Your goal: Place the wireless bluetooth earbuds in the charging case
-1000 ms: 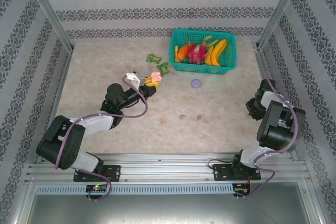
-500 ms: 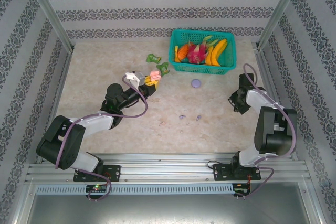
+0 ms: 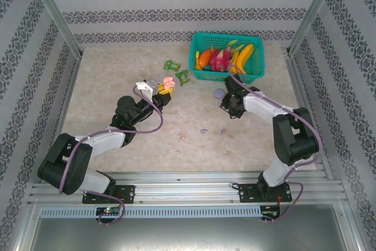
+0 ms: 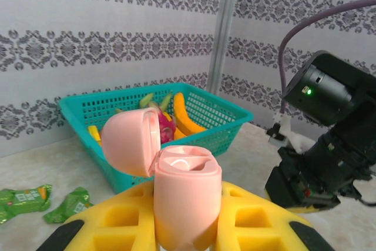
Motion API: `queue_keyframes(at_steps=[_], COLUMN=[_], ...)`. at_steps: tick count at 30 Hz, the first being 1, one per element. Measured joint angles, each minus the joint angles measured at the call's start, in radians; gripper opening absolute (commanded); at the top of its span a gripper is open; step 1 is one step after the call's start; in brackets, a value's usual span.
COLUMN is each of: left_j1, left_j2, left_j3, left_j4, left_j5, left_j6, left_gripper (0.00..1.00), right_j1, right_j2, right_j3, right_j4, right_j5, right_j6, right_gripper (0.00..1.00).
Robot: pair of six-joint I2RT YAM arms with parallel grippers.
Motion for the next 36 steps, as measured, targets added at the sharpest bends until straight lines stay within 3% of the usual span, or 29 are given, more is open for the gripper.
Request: queue_keyframes(at_steps=[9,17,23,36], left_j1=[0.001,0.003,0.008,0.010], left_j2=[-0.088,-0.171,-0.223,-0.304], left_j3=[-0.018,-0.034,-0.050,-0.066], left_j4=[-0.010,-0.047,-0.080,-0.137], left_j5=[-0.105,-0.161,-0.182,-0.223], left_j6=[0.023,0.035,0.039,0.038], left_gripper=[0.00,0.00,0.00,0.00], right_j1=[0.254,0.390,0.423,0.427], right_j2=[0.190,0.311,0.339,0.339], right_j3=[0.193,0.301,0.336,0.352], right_j4=[-0.002,-0.008,-0.011,-0.025], right_j5=[0.003,-0.001,-0.002,-0.029], right_j6=[0.031,0.053,0.057,0.043], right_gripper=[0.17,0.17,0.22,0.42])
